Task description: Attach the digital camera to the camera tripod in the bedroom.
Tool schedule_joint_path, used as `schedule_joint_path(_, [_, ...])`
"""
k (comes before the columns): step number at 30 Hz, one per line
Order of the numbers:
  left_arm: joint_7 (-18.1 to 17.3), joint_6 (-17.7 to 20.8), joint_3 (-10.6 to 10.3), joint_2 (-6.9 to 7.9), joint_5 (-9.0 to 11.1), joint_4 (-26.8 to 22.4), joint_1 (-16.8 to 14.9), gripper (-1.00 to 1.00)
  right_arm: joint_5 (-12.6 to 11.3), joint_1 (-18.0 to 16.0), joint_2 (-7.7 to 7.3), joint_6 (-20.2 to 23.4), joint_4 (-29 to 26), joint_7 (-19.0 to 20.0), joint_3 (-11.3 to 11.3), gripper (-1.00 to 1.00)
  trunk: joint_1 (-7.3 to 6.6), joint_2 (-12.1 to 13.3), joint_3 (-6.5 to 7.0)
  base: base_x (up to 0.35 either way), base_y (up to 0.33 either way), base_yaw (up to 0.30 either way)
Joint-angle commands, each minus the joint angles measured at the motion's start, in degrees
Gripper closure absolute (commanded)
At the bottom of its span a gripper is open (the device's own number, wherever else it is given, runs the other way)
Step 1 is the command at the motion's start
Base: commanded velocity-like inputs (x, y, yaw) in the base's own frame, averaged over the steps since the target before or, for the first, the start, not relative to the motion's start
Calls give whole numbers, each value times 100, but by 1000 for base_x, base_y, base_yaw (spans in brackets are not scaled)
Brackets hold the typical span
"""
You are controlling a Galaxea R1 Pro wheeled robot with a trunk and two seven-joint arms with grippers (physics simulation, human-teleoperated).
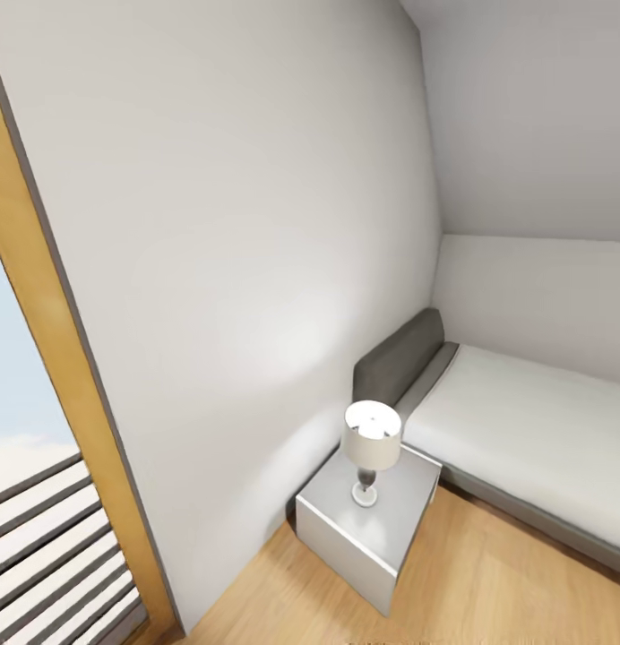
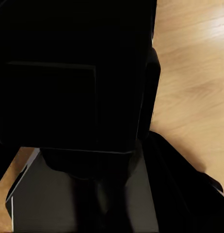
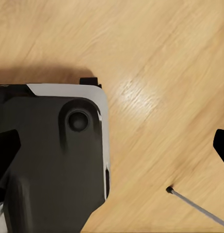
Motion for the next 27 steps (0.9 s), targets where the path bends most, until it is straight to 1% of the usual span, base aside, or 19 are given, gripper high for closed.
schedule_joint_path(1, [82,-7,-44,-1,-3,-4,0,100,67,-4,5,-6,7,10,-46,-100,2,-4,-2,0,0,-294])
schedule_joint_path(5, [141,14,-53,3,-19,-5,0,100,76,-4,47,-3,3,11,-35,-100,2,-4,-2,0,0,-294])
schedule_joint_path(10, [175,48,-64,14,-20,-6,0,100,100,-4,152,5,2,18,-11,-100,2,-4,-2,0,0,-294])
schedule_joint_path(13, [176,83,-68,35,-16,-7,0,100,192,-4,188,7,-1,30,-4,-100,2,-4,-2,0,0,-294])
schedule_joint_path(14, [173,153,-67,67,-14,-7,0,100,270,-4,199,7,-1,33,-4,-100,2,-4,-2,0,0,-294])
schedule_joint_path(19, [166,409,-66,130,-11,-8,0,100,453,-4,215,2,-2,37,-7,-100,2,-4,-2,0,0,-294])
schedule_joint_path(22, [164,500,-63,154,12,-10,0,100,521,-4,235,0,-2,38,-8,-100,2,-4,-2,0,0,-294])
schedule_joint_path(27, [163,529,-59,178,31,-8,0,100,556,-4,255,-1,-2,34,-8,-100,2,-4,-2,0,0,-294])
